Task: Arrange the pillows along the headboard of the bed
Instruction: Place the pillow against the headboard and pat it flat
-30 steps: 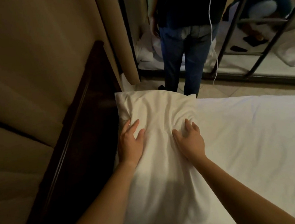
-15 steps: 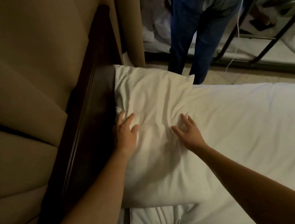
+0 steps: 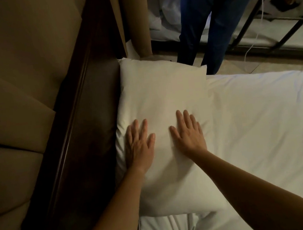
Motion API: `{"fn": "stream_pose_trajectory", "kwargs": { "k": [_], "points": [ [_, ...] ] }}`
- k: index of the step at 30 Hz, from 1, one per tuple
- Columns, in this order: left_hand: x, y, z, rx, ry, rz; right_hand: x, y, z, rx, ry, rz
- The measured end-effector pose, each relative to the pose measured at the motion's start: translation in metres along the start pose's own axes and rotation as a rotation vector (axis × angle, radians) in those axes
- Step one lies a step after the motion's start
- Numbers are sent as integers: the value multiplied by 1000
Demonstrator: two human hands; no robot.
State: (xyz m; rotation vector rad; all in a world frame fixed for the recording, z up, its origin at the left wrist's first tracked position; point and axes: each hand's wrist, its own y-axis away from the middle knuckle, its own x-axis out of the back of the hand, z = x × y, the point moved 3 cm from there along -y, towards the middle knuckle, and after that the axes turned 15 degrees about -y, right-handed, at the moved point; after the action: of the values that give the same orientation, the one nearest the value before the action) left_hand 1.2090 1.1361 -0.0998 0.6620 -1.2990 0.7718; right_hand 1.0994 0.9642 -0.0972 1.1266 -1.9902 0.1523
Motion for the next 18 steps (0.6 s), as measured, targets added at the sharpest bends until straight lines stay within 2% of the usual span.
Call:
{"fn": "stream_pose_trajectory", "kwargs": {
  "k": [5, 12, 14, 18],
  "points": [
    [-26, 13, -25, 13, -33, -7, -11, 14, 38, 16, 77, 32],
    [-20, 13, -22, 26, -93, -17, 3, 26, 66, -191, 48, 11],
    [-7, 14, -16, 48, -116, 17, 9, 32, 63, -221, 7, 61],
    [14, 24, 0, -3, -85, 96, 2, 57, 36, -75, 28, 181]
  ]
}}
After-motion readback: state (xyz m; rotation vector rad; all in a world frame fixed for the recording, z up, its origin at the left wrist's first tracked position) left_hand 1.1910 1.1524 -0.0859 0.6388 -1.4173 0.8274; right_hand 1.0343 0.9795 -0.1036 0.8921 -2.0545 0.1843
